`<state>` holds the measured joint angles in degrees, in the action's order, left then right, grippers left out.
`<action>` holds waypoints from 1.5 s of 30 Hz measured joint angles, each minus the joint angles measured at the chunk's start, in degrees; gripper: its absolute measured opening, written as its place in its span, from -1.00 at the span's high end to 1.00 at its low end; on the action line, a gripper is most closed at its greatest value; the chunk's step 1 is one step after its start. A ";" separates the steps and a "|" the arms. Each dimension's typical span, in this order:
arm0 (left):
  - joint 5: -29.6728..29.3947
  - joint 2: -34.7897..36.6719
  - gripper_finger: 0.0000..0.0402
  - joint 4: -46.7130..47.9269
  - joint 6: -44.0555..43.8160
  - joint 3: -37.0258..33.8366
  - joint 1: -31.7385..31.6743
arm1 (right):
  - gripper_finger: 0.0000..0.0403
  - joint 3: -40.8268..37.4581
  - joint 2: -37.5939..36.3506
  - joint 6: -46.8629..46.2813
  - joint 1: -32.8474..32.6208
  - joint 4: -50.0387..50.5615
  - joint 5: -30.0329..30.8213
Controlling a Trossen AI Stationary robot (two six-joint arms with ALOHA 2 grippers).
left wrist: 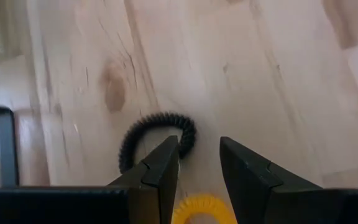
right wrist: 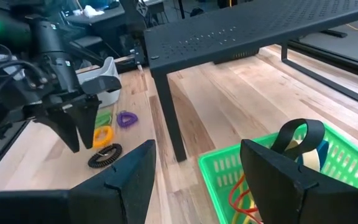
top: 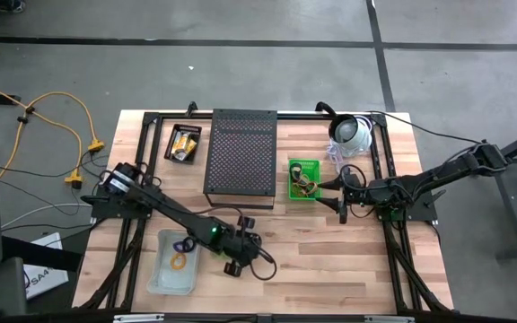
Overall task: Pick & Place Office Desk Supplies
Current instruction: Put the black spring keychain into the gray bin
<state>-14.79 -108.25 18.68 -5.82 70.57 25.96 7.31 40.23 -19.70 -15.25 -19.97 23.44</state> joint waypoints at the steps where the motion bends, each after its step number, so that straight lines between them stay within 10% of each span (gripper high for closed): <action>1: 0.73 -0.05 0.44 0.40 -0.13 -0.03 -0.26 | -0.11 0.00 0.00 0.00 0.00 0.06 0.00; 45: 4.73 -2.55 0.48 3.02 1.94 -0.01 -5.07 | -0.11 0.00 0.00 0.00 0.00 0.07 -0.01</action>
<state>-10.06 -110.80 21.70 -3.88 70.57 20.89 7.31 40.23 -19.70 -15.25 -19.90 23.43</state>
